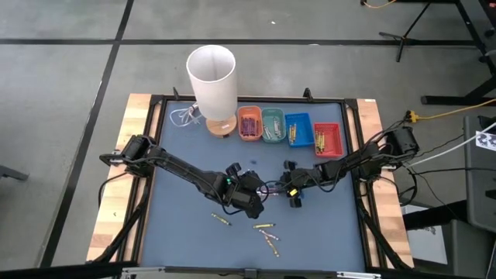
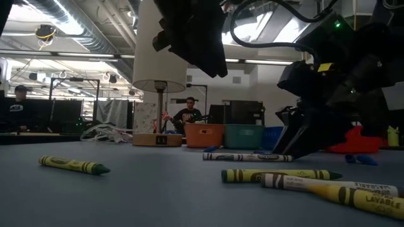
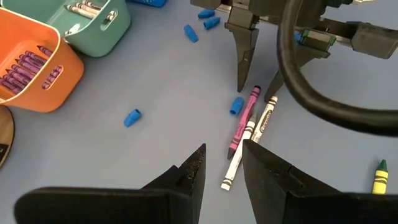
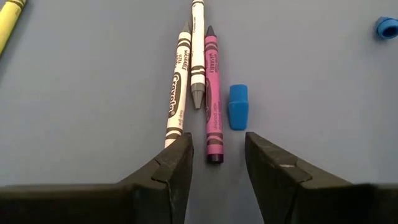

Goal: Sort crayons
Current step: Put the purple crayon into the light orange bin

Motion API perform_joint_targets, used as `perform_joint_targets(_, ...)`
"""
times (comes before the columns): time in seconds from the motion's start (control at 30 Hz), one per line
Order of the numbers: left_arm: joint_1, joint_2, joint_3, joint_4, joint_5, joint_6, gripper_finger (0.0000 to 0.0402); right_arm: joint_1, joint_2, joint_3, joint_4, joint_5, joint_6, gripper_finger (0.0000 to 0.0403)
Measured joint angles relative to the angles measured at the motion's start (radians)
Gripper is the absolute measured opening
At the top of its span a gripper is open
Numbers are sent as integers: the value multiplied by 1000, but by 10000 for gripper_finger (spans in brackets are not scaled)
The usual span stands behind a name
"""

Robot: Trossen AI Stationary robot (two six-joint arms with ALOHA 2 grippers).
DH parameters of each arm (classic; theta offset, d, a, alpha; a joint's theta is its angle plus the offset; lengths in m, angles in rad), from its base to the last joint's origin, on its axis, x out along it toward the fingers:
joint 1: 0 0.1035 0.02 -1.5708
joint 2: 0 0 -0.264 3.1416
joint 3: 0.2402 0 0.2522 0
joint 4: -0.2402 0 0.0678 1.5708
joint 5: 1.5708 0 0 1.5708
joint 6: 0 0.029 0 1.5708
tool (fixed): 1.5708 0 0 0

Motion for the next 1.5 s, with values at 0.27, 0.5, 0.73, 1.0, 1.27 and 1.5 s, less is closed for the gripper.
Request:
perform_joint_targets(0.27, 0, 0, 0, 0, 0, 0, 90, 1, 6, -1, 21, -4, 0, 94)
perform_joint_targets(0.5, 0, 0, 0, -3, 0, 5, 90, 1, 6, -1, 21, -6, 0, 40)
perform_joint_targets(0.73, -14, 0, 0, -49, 7, 8, 90, 1, 6, -2, 19, -5, -2, 21)
perform_joint_targets(1.0, -63, 0, 0, -86, 11, 5, 90, -1, -48, -5, -16, -13, -3, 25)
perform_joint_targets(1.27, -98, 0, 0, -81, 9, 0, 90, -1, -99, 64, -4, -10, -3, 25)
perform_joint_targets(1.5, -104, 0, 0, -79, 1, 0, 90, -1, -99, 160, 3, 217, -24, 25)
